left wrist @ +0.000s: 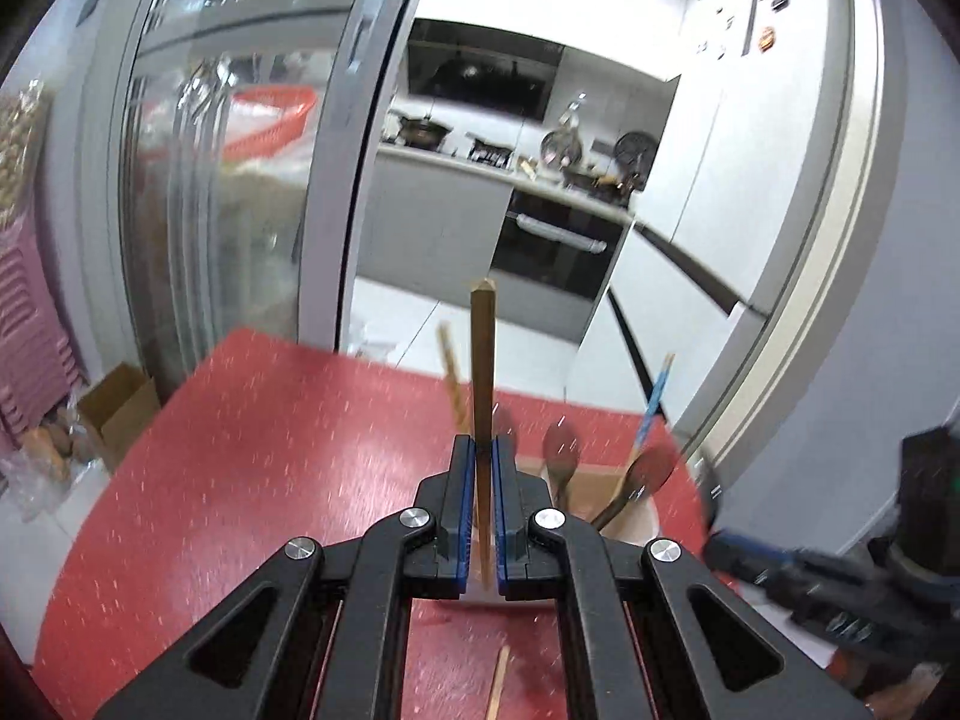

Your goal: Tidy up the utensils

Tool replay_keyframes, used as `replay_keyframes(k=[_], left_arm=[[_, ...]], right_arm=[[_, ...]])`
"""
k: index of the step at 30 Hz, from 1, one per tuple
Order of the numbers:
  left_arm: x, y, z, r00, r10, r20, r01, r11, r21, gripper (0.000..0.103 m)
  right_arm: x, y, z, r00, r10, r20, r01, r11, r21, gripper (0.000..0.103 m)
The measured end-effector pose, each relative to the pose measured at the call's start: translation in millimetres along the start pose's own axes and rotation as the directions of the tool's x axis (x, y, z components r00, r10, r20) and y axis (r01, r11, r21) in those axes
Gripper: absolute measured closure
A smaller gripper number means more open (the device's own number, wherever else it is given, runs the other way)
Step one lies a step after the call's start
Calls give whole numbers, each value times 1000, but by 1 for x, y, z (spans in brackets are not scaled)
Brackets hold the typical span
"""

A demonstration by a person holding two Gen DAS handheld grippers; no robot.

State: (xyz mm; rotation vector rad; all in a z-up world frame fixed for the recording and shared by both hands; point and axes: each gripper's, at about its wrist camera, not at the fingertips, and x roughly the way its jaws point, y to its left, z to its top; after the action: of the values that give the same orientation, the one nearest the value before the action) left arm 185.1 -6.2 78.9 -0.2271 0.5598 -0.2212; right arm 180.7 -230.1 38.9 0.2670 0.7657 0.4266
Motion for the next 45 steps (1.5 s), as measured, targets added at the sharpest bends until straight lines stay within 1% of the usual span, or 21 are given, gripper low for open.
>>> replay_keyframes(k=[3, 8, 13, 17, 23, 28, 33, 36, 41, 43, 45], left_arm=[[-16, -6, 18, 999, -13, 38, 12, 1000, 22, 74], [-27, -14, 37, 997, -11, 74, 7, 999, 45, 74], [-22, -19, 45, 996, -8, 94, 4, 999, 52, 74], [-6, -22, 46, 997, 1, 74, -6, 998, 58, 74], [21, -17, 41, 999, 21, 35, -22, 999, 38, 74], [43, -16, 35, 999, 36, 12, -36, 998, 46, 74], [58, -14, 26, 999, 50, -2, -50, 997, 53, 74], [68, -13, 16, 998, 61, -15, -60, 996, 63, 74], [83, -10, -1, 996, 74, -52, -70, 995, 65, 74], [88, -10, -9, 995, 79, -65, -74, 994, 77, 74], [89, -13, -14, 994, 95, -49, -90, 991, 101, 74]], right_arm=[[-3, 1, 6, 1000, 0, 10, 0, 1000, -11, 91], [-4, -1, 21, 1000, 4, 26, -4, 1000, -3, 91], [3, -6, 38, 999, -5, 42, 5, 1000, 11, 91], [10, -7, 50, 997, -25, 73, 25, 1000, 2, 91], [29, -11, 64, 983, -76, 168, 78, 997, -8, 91], [47, -12, 68, 961, -123, 249, 136, 990, -38, 91], [65, -16, 62, 936, -157, 315, 187, 980, -68, 91], [75, -18, 58, 927, -174, 334, 208, 976, -70, 91], [94, -22, 46, 926, -190, 326, 226, 971, -76, 91], [94, -23, 40, 925, -197, 326, 236, 968, -85, 91], [94, -22, 35, 924, -198, 328, 241, 966, -96, 91]])
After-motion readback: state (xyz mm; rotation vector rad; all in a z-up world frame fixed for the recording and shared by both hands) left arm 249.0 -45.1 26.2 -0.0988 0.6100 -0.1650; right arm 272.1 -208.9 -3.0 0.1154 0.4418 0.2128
